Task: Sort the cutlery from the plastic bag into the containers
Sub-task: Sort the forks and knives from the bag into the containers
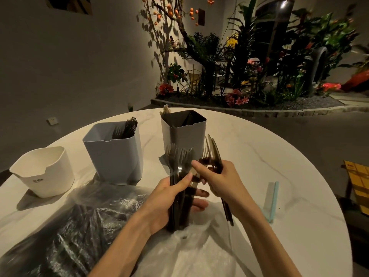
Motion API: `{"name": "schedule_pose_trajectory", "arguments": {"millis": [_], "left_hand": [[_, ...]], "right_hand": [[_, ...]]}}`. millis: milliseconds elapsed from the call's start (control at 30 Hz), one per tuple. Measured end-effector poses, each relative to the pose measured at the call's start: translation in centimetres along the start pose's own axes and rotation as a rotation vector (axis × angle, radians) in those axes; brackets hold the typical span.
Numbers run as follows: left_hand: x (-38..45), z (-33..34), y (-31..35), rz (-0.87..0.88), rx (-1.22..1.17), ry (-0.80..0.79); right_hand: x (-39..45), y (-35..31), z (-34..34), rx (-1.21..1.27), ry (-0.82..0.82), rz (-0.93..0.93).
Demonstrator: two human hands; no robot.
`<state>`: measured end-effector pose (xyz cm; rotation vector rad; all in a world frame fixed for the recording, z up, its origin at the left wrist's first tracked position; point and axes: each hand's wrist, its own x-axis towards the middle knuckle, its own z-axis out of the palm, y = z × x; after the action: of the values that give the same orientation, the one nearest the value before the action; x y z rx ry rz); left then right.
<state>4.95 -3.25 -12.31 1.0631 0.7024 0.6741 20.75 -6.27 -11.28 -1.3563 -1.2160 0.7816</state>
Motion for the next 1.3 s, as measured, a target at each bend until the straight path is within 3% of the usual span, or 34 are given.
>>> {"name": "schedule_pose_trajectory", "arguments": {"millis": [133, 300, 567, 933, 1300], "left_hand": [[0.2, -0.2, -0.3, 0.019, -0.014, 0.023], [0.3, -0.4, -0.2, 0.048, -0.019, 0.011], [0.2, -0.5, -0.3, 0.070, 0.101, 0.022], [0.4, -0.6, -0.5, 0.049, 0.193, -0.025], [0.4, -1.1, -0.3, 0.037, 0.279, -0.068]], "right_hand": [[0.1, 0.1, 0.1, -0.047, 0.092, -0.100], [0.1, -0.4, 0.2, 0.131, 0.058, 0.099], [0.6, -0.1, -0.2, 0.245, 0.081, 0.222], [1.1, 0.8, -0.3, 0.261, 0.103, 0.279], [1.4, 1.0, -1.6, 0.534, 0.235, 0.284]]}}
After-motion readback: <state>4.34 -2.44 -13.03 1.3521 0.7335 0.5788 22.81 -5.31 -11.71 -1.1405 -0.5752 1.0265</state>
